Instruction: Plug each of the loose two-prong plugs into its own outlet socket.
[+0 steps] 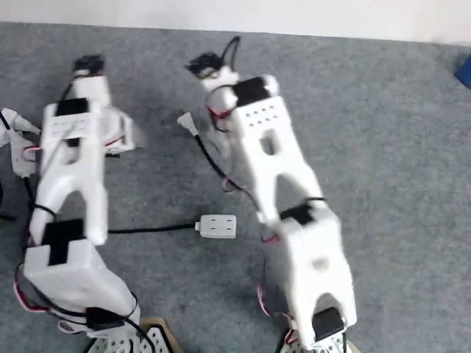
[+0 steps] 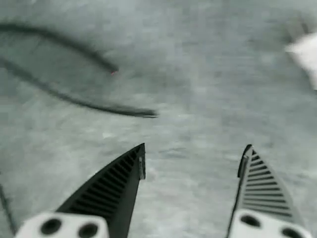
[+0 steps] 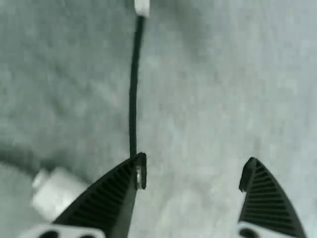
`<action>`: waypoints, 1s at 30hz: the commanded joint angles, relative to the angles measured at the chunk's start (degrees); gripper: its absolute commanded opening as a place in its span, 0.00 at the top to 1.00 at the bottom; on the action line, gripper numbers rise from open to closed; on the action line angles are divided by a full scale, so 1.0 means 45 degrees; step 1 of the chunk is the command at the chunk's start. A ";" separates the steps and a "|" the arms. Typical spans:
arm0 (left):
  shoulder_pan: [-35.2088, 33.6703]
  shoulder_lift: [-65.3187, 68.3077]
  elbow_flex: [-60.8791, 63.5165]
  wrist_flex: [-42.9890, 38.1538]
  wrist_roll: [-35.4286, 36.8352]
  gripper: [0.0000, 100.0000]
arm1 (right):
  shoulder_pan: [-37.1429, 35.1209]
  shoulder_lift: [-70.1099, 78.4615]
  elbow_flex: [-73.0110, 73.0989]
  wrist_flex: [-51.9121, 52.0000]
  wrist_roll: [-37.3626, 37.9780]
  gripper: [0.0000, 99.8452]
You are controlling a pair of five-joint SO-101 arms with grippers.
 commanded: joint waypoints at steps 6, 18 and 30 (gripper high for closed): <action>-0.0518 0.1924 -0.0107 -0.1328 0.0098 0.69 | -0.0733 0.5753 -0.8586 -0.0772 0.0176 0.70; -0.0420 0.2628 -0.0010 -0.1563 0.0098 0.69 | -0.1905 0.5968 -0.5890 -0.6066 -0.1172 0.70; -0.0420 0.2608 -0.0010 -0.1543 0.0137 0.69 | -0.1729 0.5949 -0.2471 -0.7863 -0.1172 0.73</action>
